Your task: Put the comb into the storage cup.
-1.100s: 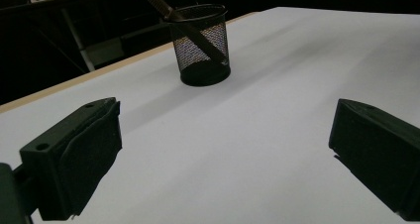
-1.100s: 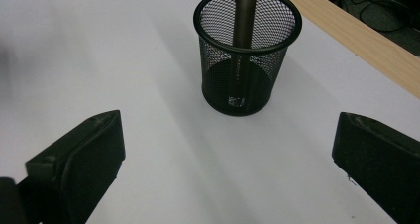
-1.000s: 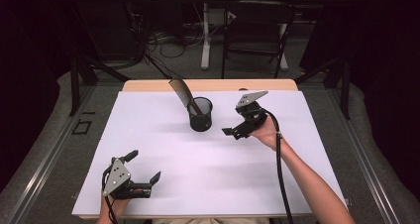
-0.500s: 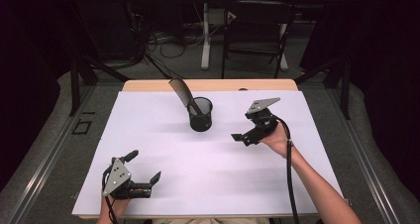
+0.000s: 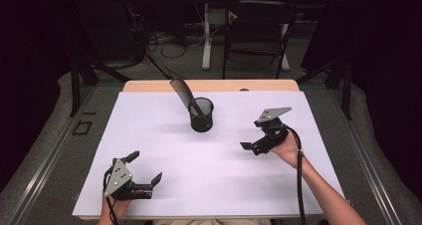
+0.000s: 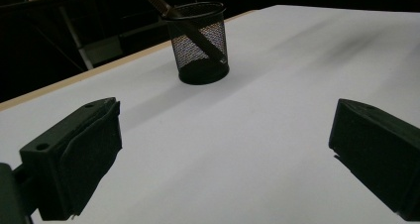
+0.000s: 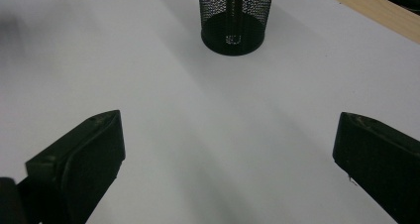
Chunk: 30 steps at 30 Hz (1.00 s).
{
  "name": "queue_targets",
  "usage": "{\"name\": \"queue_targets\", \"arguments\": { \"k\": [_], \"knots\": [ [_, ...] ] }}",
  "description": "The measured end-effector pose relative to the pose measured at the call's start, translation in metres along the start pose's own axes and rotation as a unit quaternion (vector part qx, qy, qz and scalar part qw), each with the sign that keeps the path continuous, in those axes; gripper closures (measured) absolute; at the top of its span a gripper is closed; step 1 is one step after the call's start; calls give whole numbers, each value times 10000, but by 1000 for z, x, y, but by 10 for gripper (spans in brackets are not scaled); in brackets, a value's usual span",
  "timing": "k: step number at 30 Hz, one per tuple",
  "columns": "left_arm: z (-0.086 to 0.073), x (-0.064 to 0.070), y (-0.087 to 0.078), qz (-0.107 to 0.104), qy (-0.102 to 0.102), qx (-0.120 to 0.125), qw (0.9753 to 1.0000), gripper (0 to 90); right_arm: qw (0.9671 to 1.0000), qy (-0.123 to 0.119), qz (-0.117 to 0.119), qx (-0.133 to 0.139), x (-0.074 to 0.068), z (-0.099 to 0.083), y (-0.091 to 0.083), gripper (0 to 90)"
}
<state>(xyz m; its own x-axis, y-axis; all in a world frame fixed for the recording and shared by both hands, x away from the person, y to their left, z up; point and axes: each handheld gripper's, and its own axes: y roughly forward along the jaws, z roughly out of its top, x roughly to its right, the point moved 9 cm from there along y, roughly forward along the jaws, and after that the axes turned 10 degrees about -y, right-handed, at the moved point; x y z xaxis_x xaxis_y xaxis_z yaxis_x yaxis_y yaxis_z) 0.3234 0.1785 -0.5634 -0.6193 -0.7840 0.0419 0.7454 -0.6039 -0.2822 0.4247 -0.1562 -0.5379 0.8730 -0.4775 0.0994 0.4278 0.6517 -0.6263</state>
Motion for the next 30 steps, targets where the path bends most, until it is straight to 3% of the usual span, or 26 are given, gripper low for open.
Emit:
{"name": "queue_targets", "arguments": {
  "k": [30],
  "knots": [
    [-1,-1,2,-23,-22,-42,10000,0,9998,82,-157,-98,-26,-41,-30,0]
  ]
}}
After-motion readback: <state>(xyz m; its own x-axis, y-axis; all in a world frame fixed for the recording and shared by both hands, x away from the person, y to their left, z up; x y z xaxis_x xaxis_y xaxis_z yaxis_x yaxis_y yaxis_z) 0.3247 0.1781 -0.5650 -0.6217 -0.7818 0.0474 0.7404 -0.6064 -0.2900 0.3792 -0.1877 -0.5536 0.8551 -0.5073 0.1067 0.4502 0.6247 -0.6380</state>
